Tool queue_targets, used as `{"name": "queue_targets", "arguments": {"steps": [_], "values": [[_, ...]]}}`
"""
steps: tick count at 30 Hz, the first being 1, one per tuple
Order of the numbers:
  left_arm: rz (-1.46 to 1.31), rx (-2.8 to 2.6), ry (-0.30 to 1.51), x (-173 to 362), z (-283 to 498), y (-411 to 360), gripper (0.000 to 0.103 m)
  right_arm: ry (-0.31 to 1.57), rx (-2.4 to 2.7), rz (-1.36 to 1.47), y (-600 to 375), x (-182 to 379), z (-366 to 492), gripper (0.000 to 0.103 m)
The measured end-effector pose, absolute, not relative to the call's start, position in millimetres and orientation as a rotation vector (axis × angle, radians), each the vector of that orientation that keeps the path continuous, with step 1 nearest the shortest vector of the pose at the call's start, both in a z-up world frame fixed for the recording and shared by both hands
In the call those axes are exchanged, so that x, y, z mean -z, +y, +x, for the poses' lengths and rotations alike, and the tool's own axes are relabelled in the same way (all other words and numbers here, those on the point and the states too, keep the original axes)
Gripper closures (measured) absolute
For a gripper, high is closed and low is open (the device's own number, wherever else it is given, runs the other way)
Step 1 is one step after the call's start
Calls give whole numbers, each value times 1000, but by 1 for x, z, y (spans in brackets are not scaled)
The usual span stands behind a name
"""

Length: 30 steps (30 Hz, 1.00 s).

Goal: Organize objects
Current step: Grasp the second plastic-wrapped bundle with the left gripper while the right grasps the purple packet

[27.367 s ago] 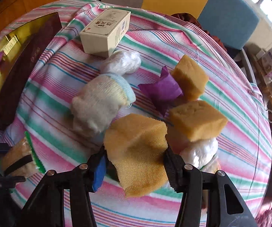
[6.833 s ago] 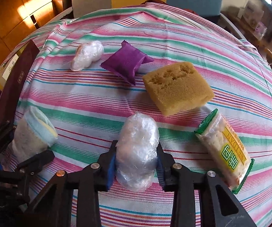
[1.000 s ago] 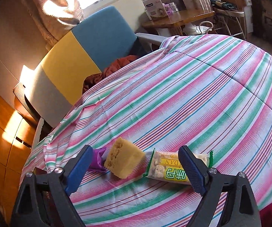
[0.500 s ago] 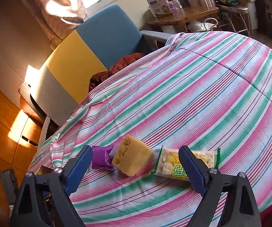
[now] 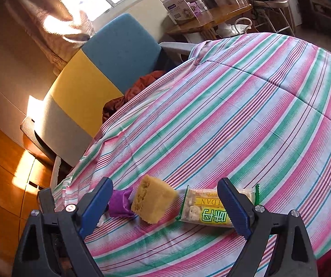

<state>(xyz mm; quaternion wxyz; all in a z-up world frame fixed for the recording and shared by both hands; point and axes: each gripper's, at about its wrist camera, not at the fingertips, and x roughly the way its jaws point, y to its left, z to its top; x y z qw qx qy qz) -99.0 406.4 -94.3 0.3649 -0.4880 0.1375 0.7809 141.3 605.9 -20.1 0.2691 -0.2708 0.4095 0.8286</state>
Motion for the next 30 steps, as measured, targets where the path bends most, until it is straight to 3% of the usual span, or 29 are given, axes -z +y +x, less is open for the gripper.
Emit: {"name": "queue_targets", "arguments": {"steps": [14,24,30], "values": [[-1010,-2010,441,99,31,330,67,971,-2317,-873,584,26,117,10],[-956,-2012,401,103,38,316,67,769,-2413,-1034,553,34,90,16],[-953,-2009,387,106,36,316,67,804,-2468,-1099,540,40,73,21]]}}
